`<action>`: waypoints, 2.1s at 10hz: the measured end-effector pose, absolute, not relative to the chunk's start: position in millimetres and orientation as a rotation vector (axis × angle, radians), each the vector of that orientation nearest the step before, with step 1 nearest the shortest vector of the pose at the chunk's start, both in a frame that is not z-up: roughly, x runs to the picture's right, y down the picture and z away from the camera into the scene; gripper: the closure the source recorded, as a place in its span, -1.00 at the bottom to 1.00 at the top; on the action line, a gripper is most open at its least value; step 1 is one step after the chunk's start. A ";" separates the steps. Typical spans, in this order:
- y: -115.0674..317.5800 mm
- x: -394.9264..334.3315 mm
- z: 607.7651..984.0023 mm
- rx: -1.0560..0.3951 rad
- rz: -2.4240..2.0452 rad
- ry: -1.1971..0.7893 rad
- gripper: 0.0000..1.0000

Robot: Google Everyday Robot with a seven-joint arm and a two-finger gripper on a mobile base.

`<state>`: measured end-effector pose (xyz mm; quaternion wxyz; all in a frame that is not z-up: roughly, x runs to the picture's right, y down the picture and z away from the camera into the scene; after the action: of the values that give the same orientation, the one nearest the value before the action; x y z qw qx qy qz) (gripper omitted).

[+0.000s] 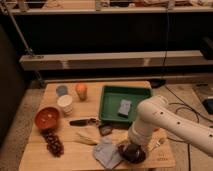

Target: Place banana in red bowl

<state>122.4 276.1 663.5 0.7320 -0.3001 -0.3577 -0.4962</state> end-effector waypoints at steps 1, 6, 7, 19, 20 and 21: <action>276.0 122.9 663.7 -0.662 -1.089 -0.783 -0.60; 208.1 87.0 664.5 -0.499 -1.152 -0.679 -0.60; 180.2 63.8 667.9 -0.446 -1.190 -0.654 -0.60; 164.8 -45.8 662.9 -0.172 -1.651 -0.769 -0.60; 178.1 -56.7 660.2 -0.143 -1.766 -0.815 -0.60; 187.0 -62.8 659.4 -0.132 -1.826 -0.834 -0.60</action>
<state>-62.8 187.0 659.4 0.5355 -0.0552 -0.3500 -0.7666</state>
